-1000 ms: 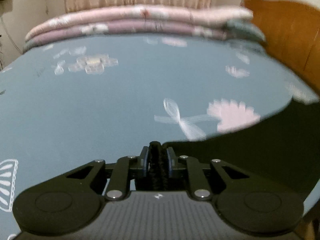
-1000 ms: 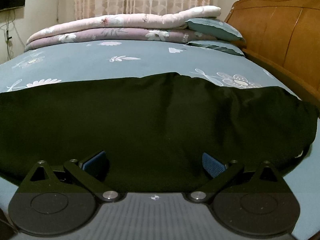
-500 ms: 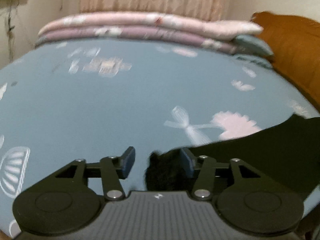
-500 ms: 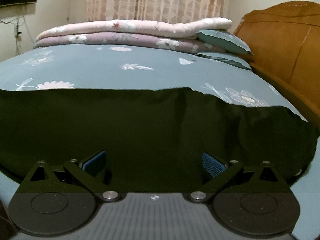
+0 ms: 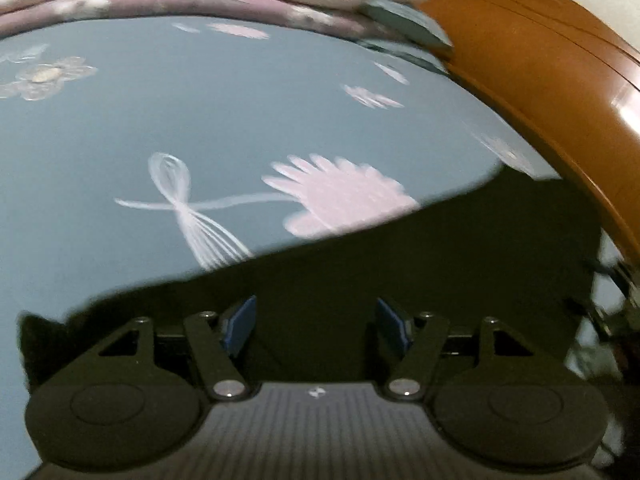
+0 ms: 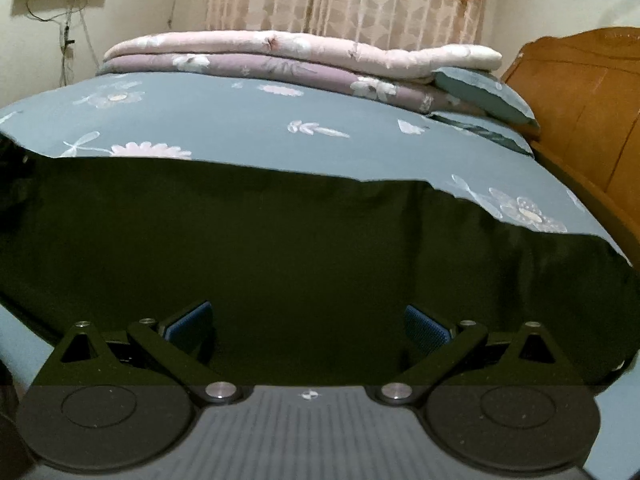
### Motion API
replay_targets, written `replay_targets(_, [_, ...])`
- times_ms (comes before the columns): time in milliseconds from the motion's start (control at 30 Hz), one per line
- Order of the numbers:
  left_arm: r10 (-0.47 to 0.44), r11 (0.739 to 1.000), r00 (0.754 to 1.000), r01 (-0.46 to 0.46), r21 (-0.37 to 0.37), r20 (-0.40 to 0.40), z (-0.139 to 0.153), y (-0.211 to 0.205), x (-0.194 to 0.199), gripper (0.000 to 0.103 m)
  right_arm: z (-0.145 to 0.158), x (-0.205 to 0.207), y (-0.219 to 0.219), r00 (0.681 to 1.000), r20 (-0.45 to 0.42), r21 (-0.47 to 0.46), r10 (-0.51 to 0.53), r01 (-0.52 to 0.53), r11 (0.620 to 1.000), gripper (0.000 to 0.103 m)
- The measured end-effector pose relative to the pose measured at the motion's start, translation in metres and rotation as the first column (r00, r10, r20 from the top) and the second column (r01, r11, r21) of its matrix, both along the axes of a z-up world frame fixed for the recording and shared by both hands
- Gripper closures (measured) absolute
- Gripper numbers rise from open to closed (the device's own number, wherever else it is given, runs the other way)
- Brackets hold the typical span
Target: Fold clothes
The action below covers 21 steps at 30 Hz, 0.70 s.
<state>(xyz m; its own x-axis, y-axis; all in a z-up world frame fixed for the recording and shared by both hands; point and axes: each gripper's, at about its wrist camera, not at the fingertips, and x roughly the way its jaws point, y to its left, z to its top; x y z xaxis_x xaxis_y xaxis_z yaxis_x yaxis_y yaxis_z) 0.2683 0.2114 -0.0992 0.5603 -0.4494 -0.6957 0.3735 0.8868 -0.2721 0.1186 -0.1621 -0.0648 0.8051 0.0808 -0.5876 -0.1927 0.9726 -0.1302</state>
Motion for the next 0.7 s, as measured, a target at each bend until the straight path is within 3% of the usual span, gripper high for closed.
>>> replay_targets(167, [0.042, 0.998, 0.999, -0.043, 0.050, 0.024, 0.015, -0.007, -0.006, 0.039, -0.005, -0.001, 0.001, 1.000, -0.006, 0.011, 0.008, -0.008, 1.000, 0.000])
replay_targets(333, [-0.072, 0.995, 0.994, 0.066, 0.074, 0.087, 0.041, -0.009, -0.064, 0.034, -0.005, -0.005, 0.005, 0.999, 0.004, 0.019, 0.034, -0.034, 0.999, 0.000])
replay_targets(467, [-0.121, 0.987, 0.991, 0.113, 0.114, 0.064, 0.032, -0.012, -0.101, 0.034, -0.005, -0.008, 0.010, 0.999, 0.002, 0.037, 0.052, -0.052, 0.998, 0.000])
replay_targets(600, [-0.075, 0.988, 0.997, 0.074, 0.139, 0.007, 0.007, -0.007, -0.115, 0.034, -0.002, -0.013, 0.017, 0.997, 0.012, 0.016, 0.073, -0.073, 0.997, 0.000])
replay_targets(700, [-0.034, 0.995, 0.999, 0.032, 0.097, 0.019, 0.002, 0.007, -0.125, 0.032, 0.001, -0.015, 0.017, 0.997, 0.016, 0.010, 0.070, -0.070, 0.997, 0.000])
